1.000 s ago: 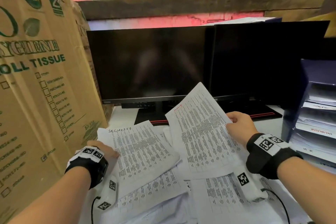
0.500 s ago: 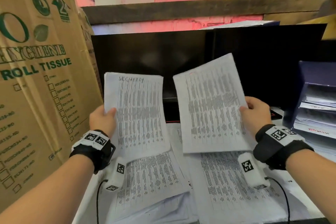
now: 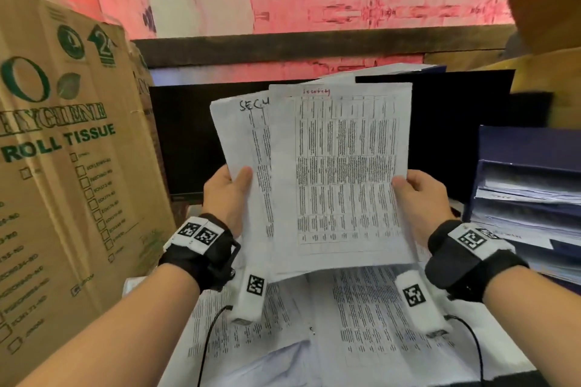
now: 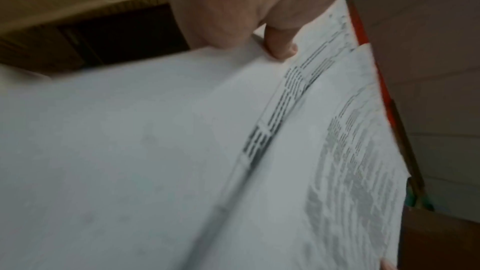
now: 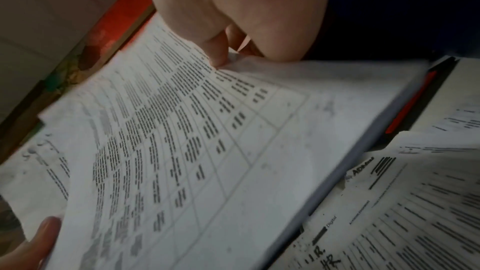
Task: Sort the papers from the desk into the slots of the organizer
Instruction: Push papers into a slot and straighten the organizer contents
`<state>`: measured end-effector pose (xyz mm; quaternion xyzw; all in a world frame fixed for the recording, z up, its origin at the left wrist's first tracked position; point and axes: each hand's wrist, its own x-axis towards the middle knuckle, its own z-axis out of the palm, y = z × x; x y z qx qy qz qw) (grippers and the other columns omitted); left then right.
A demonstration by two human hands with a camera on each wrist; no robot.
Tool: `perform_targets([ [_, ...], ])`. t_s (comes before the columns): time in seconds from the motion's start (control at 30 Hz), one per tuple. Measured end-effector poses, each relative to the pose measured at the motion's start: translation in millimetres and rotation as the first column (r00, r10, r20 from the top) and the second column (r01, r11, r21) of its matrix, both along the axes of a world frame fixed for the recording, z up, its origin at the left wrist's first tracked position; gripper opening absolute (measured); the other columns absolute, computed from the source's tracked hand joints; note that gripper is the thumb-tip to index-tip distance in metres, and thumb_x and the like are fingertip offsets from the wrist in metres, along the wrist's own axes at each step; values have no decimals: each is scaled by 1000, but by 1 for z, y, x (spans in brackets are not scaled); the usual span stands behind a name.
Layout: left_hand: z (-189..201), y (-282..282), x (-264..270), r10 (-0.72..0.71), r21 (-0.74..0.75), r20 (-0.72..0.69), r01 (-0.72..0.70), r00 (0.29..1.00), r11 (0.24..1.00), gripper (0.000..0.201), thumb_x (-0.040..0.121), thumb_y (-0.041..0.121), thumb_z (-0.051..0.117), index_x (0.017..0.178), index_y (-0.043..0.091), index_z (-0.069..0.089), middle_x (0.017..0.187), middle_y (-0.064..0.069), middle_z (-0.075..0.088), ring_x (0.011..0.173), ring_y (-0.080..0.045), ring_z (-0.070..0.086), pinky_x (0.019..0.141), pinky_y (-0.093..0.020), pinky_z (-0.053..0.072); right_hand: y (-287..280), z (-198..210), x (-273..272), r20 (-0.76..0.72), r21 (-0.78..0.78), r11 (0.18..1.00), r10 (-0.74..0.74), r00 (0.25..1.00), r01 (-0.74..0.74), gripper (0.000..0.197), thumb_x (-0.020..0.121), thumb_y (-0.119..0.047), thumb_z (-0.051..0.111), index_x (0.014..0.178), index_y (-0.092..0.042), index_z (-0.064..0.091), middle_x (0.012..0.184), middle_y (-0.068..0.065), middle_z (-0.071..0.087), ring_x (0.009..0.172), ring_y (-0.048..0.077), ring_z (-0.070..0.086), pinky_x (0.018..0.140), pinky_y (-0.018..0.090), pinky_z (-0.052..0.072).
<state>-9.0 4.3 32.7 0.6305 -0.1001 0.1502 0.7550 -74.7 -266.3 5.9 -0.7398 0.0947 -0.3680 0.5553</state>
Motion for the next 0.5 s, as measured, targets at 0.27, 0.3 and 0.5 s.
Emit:
perform_targets([
  [0.27,-14,-40,-19,-223,98,70,216,972,972,29,95,47,39,111,28,55,106,13,63,91,3,64,73,-18,51,2,-7,-11,33,18,999,35,999,-36,9,98,-15,50,103,-10,56,97,9,69,85,18,68,78,34,56],
  [0.3,-18,-45,-21,-228,171,100,209,969,963,26,96,39,46,117,25,50,108,14,61,90,8,64,69,-12,50,3,-8,-14,54,19,999,30,998,-31,8,98,-13,51,104,-11,54,96,7,70,82,12,68,73,26,56],
  [0.5,-67,-57,-25,-155,356,-25,154,988,922,44,84,17,70,122,20,48,114,6,61,104,-8,61,88,-30,53,-1,-46,-32,-141,52,978,208,968,-202,46,93,-5,57,130,-23,36,113,-11,56,101,7,58,81,22,46],
])
